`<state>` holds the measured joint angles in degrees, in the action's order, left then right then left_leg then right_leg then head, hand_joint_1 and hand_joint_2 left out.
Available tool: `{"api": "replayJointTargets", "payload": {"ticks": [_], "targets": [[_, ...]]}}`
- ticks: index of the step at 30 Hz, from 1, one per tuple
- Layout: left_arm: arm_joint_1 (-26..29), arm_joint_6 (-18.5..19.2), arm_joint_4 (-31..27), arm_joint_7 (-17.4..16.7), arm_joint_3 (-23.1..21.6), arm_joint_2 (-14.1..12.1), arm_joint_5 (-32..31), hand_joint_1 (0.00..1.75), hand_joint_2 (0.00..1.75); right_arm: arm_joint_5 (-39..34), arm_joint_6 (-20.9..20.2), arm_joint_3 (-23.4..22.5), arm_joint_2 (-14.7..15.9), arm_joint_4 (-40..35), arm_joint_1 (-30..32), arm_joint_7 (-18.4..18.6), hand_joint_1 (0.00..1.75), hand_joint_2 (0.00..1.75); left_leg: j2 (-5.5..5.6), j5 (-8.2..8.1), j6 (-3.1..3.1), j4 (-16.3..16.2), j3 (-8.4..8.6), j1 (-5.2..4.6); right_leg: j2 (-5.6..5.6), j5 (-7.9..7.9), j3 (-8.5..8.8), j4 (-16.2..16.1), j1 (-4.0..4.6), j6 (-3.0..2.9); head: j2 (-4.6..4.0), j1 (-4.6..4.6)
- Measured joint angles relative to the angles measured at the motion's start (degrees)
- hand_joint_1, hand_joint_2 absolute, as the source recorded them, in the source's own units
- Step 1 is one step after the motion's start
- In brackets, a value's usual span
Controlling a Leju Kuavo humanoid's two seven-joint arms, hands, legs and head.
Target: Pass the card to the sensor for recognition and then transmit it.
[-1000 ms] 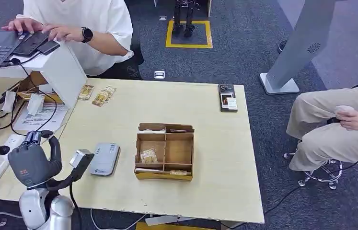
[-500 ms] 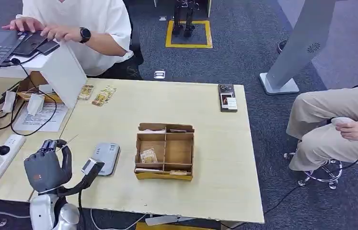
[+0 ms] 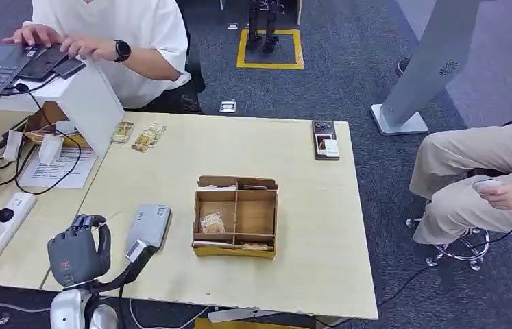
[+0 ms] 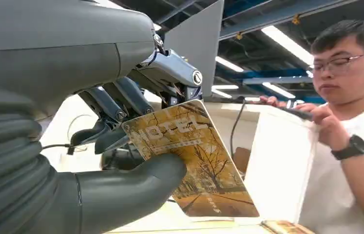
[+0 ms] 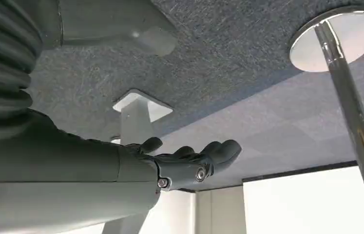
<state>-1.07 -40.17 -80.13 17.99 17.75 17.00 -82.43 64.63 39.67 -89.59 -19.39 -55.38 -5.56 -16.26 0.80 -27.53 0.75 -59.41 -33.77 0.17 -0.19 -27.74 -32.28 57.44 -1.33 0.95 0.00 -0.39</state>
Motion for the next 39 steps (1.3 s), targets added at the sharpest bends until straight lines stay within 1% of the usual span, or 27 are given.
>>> {"api": "replayJointTargets", "payload": {"ticks": [6, 10, 13, 23, 28, 39], "targets": [[0.3, 0.0, 0.4, -2.1, 0.8, 0.0, 0.5, 1.75, 1.75, 0.0, 0.0, 0.0, 0.0, -0.5, 0.0, 0.4, 0.00, 1.75, 0.00, 0.00, 0.00, 0.0, 0.00, 0.00, -0.01, 0.00, 0.01, 0.0, 0.00, 0.00, 0.00, 0.00], [0.4, 0.0, 0.7, -4.4, 1.6, 0.0, 0.8, 1.75, 1.75, 0.2, 0.0, 0.0, 0.0, -0.7, 0.1, 1.2, 0.00, 1.75, 0.00, 0.00, 0.00, 0.0, 0.01, 0.00, 0.00, 0.00, 0.01, 0.0, 0.00, 0.00, 0.02, 0.02], [0.6, 0.0, 1.0, -5.0, 2.5, 0.0, 0.2, 1.75, 1.75, 0.2, 0.0, 0.0, 0.0, -0.9, 0.1, 1.3, 0.00, 1.75, 0.00, 0.00, 0.00, 0.0, 0.01, 0.00, 0.00, 0.00, 0.01, 0.0, 0.00, 0.00, 0.02, 0.00], [1.2, 0.0, 2.2, -5.1, 4.8, 0.1, -0.8, 1.75, 1.75, 0.2, 0.0, 0.0, 0.0, -1.1, 0.1, 1.3, 0.00, 1.75, 0.00, 0.00, 0.00, 0.0, 0.01, 0.00, 0.00, 0.00, 0.01, 0.0, 0.00, 0.00, 0.00, -0.02], [1.3, 0.0, 2.8, -4.4, 5.3, 0.1, -2.3, 1.75, 1.75, -0.1, 0.0, 0.0, 0.0, -1.1, 0.1, 1.1, 0.00, 1.75, 0.00, 0.00, 0.00, 0.0, 0.01, 0.00, 0.00, 0.00, 0.01, 0.0, 0.00, 0.00, 0.00, 0.02], [1.4, 0.0, 3.6, -4.1, 5.6, 0.1, -2.7, 1.75, 1.75, -0.3, 0.0, 0.0, 0.0, -1.1, 0.1, 0.9, 0.00, 1.75, 0.00, 0.00, 0.00, 0.0, 0.01, 0.00, 0.00, 0.00, 0.00, 0.0, 0.00, 0.00, 0.02, 0.00]]}}
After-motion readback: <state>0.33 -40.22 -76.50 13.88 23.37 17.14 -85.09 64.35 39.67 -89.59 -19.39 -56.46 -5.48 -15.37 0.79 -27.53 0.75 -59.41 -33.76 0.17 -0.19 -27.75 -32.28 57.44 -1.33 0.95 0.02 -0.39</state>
